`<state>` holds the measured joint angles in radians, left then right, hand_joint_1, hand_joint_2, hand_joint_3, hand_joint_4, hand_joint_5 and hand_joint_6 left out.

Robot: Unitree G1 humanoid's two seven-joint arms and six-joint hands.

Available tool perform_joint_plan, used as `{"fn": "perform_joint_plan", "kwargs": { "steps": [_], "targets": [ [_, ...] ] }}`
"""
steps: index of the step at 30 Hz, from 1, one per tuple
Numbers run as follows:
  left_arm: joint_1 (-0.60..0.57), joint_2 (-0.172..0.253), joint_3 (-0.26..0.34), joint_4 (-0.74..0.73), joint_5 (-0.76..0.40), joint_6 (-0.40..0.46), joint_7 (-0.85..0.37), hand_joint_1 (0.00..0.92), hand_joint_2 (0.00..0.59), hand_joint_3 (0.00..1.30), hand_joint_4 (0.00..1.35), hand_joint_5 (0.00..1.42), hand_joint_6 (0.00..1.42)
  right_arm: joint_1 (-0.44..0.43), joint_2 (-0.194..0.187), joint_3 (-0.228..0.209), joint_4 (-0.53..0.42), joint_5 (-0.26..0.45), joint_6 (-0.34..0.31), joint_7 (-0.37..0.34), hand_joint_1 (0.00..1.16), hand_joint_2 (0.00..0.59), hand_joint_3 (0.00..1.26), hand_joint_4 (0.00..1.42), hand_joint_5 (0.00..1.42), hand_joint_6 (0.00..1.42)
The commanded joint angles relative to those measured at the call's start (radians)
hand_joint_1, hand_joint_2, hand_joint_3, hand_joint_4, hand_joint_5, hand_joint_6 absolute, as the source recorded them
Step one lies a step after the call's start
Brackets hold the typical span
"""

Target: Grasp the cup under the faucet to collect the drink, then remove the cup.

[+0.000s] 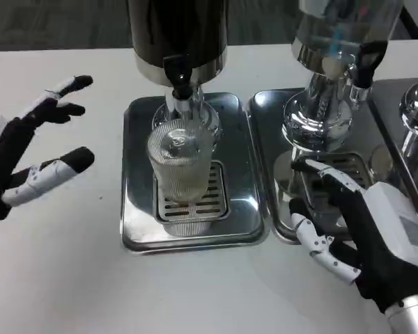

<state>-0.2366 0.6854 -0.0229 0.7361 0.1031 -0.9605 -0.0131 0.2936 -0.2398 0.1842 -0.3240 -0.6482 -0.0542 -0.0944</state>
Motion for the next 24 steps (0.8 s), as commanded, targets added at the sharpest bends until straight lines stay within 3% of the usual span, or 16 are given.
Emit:
{"fn": "perform_joint_plan", "kwargs": {
  "steps": [1, 3, 6, 9, 11, 19, 24],
  "targets": [
    [0.014, 0.031, 0.067, -0.059, -0.208, -0.039, -0.179, 0.0, 0.072, 0.34, 0.31, 0.37, 0.29, -0.018, -0.01, -0.008, 0.005, 0.009, -0.012, 0.004, 0.37, 0.452, 0.25, 0.21, 0.3, 0.33],
    [0.011, 0.03, 0.085, -0.092, -0.333, -0.007, -0.305, 0.0, 0.078, 0.38, 0.36, 0.41, 0.3, -0.023, -0.01, -0.005, 0.008, 0.007, -0.015, 0.001, 0.38, 0.453, 0.25, 0.21, 0.3, 0.33],
    [-0.006, 0.024, 0.115, -0.155, -0.539, 0.113, -0.53, 0.0, 0.083, 0.41, 0.36, 0.42, 0.33, -0.03, -0.011, -0.002, 0.012, 0.005, -0.019, -0.002, 0.38, 0.453, 0.25, 0.22, 0.3, 0.33],
    [-0.028, 0.011, 0.158, -0.189, -0.641, 0.216, -0.675, 0.0, 0.088, 0.41, 0.32, 0.36, 0.34, -0.035, -0.011, -0.002, 0.017, 0.007, -0.021, -0.002, 0.39, 0.453, 0.25, 0.23, 0.3, 0.32],
    [-0.067, 0.008, 0.176, -0.187, -0.708, 0.335, -0.782, 0.0, 0.083, 0.41, 0.31, 0.34, 0.34, -0.039, -0.01, -0.003, 0.023, 0.009, -0.023, -0.003, 0.39, 0.453, 0.25, 0.23, 0.3, 0.32],
    [-0.25, 0.008, 0.235, -0.093, -0.802, 0.757, -1.086, 0.0, 0.068, 0.32, 0.2, 0.22, 0.24, -0.039, -0.001, 0.001, 0.03, 0.007, -0.025, -0.014, 0.4, 0.453, 0.25, 0.24, 0.3, 0.32],
    [-0.366, 0.006, 0.242, -0.018, -0.791, 0.952, -1.223, 0.0, 0.069, 0.29, 0.17, 0.2, 0.21, -0.034, 0.004, 0.001, 0.031, 0.006, -0.025, -0.02, 0.4, 0.453, 0.25, 0.24, 0.3, 0.32]
  ]
}}
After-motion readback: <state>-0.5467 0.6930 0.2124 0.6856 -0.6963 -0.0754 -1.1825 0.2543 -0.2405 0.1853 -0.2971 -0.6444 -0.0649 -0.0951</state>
